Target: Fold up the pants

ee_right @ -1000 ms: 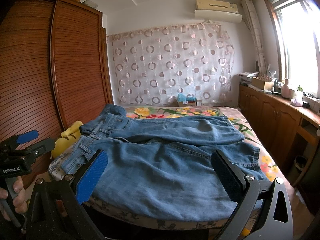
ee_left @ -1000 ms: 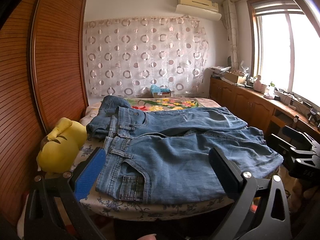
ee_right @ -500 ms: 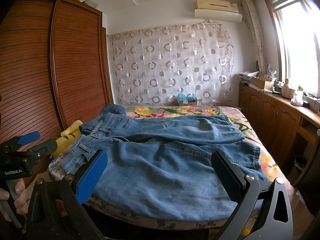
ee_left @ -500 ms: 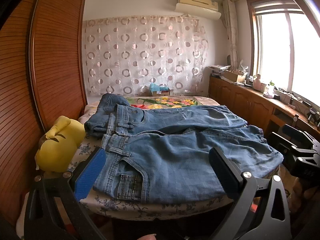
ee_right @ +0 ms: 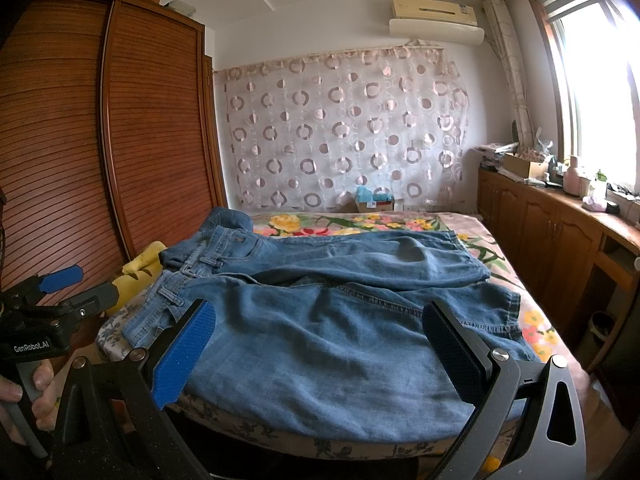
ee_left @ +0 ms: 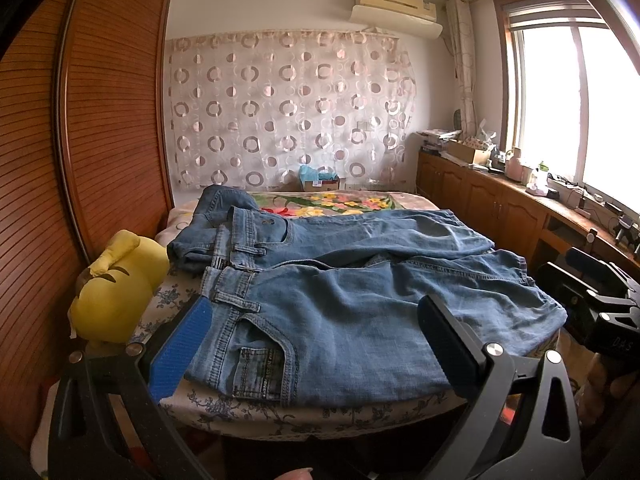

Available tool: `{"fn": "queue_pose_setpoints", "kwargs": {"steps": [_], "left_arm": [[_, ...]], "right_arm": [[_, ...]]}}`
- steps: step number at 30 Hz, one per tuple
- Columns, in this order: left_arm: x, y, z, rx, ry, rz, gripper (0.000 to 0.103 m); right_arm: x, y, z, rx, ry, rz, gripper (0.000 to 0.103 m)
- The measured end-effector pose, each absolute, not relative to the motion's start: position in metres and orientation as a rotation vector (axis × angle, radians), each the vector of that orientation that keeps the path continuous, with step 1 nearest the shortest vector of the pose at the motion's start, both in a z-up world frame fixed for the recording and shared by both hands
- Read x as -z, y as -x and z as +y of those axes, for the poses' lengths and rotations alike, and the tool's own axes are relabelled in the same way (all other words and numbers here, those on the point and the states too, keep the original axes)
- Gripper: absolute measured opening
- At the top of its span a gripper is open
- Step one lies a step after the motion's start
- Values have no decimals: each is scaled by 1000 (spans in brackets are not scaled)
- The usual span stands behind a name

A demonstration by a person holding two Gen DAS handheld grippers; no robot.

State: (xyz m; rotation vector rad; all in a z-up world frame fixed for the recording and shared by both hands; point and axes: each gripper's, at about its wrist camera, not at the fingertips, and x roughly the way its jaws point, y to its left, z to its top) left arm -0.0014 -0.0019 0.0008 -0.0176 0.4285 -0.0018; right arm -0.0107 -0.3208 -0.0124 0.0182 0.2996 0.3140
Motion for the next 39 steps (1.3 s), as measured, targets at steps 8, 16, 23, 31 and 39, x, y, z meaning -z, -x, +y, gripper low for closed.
{"fn": "queue_pose_setpoints", "kwargs": {"steps": [8,16,23,31,39], "left_arm": [[-3,1,-12,3,17,429,103],[-3,2,-13,3,18,429,103],[-3,1,-12,3,19,430,103],[13,-7,-22,6,18,464,103],[30,-18,0,-1,30,513,103]], "right_arm": [[13,11,-320,-314,-16,298,103],[13,10,-320,-314,-16,298,103],[13,10,-320,-315,-16,297,103],[19,4,-326,-304,-18,320,103],[28,-5,-341,-269,-23,352,103]]}}
